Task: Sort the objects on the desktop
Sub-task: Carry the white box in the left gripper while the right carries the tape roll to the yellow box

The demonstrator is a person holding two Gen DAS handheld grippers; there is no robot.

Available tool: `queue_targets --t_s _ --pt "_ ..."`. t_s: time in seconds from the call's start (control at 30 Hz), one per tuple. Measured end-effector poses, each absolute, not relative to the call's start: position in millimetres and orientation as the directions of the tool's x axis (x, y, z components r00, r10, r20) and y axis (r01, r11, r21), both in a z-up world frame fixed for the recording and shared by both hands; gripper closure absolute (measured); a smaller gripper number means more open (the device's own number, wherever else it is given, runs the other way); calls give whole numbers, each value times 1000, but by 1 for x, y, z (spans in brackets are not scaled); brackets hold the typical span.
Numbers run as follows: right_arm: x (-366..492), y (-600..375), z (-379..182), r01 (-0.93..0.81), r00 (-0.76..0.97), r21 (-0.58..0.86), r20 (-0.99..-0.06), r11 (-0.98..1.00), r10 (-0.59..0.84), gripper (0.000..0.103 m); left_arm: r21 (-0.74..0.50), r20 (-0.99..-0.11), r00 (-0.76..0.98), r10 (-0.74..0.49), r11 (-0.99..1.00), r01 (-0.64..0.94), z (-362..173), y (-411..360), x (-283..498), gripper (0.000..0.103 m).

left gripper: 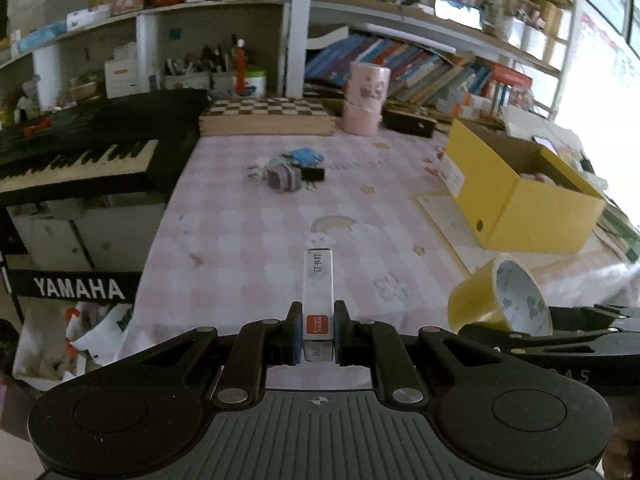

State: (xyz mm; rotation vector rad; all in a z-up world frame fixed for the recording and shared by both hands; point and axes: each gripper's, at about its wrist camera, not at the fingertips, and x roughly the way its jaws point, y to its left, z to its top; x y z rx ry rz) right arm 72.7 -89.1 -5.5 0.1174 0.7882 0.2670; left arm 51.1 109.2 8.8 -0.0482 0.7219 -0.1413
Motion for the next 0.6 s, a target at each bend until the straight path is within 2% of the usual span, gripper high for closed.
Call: queue_targets --t_s 0.6 --pt "19 -128 -3 18 707 157 -701 987 98 12 -114 -657 676 -336 929 351 4 59 45 90"
